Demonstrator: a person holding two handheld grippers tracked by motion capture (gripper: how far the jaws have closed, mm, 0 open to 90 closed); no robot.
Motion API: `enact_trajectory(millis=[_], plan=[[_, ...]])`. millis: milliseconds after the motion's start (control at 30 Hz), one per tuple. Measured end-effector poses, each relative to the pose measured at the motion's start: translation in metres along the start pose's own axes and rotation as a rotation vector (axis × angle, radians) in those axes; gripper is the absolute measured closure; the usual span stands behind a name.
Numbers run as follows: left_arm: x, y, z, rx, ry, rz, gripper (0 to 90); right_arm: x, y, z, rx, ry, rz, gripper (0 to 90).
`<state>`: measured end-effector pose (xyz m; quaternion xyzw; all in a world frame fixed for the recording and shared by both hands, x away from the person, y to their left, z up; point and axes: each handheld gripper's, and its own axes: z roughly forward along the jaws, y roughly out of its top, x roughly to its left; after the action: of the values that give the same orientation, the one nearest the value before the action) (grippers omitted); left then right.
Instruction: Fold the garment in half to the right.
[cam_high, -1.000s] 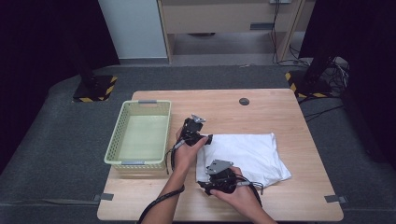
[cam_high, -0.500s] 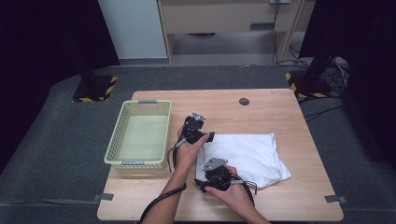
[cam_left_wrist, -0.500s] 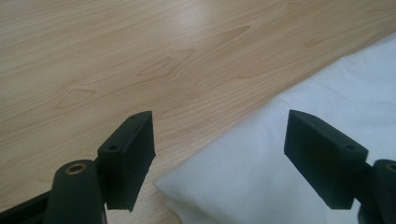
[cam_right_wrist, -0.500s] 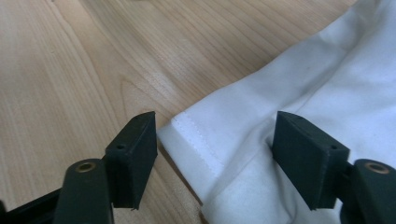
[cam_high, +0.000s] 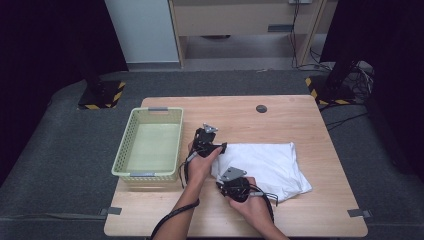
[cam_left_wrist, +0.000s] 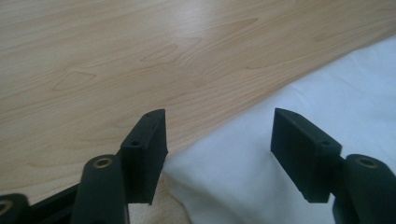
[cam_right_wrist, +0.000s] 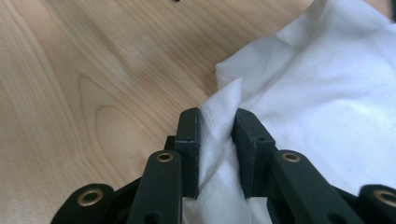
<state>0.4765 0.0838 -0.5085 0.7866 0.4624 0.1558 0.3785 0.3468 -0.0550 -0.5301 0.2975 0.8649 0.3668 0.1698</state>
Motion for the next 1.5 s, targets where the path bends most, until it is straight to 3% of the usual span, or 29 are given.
enact_trajectory(millis=[100,200,367,467,733,900,1067,1333,1500], plan=[[-0.001,-0.003,0.003,0.002,0.010,0.013,37.8,-0.003,-0.001,-0.001,0.004,-0.011,0.009,73.7],[-0.001,-0.005,0.004,-0.018,0.012,-0.001,39.8,-0.004,-0.002,-0.002,0.004,-0.015,0.006,74.0],[0.000,-0.009,0.009,-0.011,0.013,-0.003,46.1,-0.004,-0.002,-0.002,0.003,-0.018,0.009,74.4],[0.004,-0.012,0.011,-0.009,-0.010,-0.024,50.8,-0.004,-0.002,-0.002,0.001,-0.022,0.008,74.9],[0.008,-0.021,0.011,-0.014,-0.054,-0.047,75.4,-0.004,-0.004,-0.004,0.000,-0.017,0.013,76.3],[0.003,-0.017,0.008,-0.024,-0.047,-0.026,87.9,-0.003,-0.006,-0.006,-0.009,-0.017,0.023,79.3],[-0.003,-0.010,0.002,-0.055,-0.049,-0.006,89.0,0.000,-0.007,-0.010,-0.011,-0.020,0.016,81.7],[-0.008,0.000,-0.007,-0.065,-0.065,0.029,89.2,-0.002,-0.006,-0.017,-0.035,-0.022,0.027,84.1],[-0.012,0.007,-0.017,-0.087,-0.071,0.041,89.2,-0.002,-0.003,-0.029,-0.071,-0.024,0.030,84.2]])
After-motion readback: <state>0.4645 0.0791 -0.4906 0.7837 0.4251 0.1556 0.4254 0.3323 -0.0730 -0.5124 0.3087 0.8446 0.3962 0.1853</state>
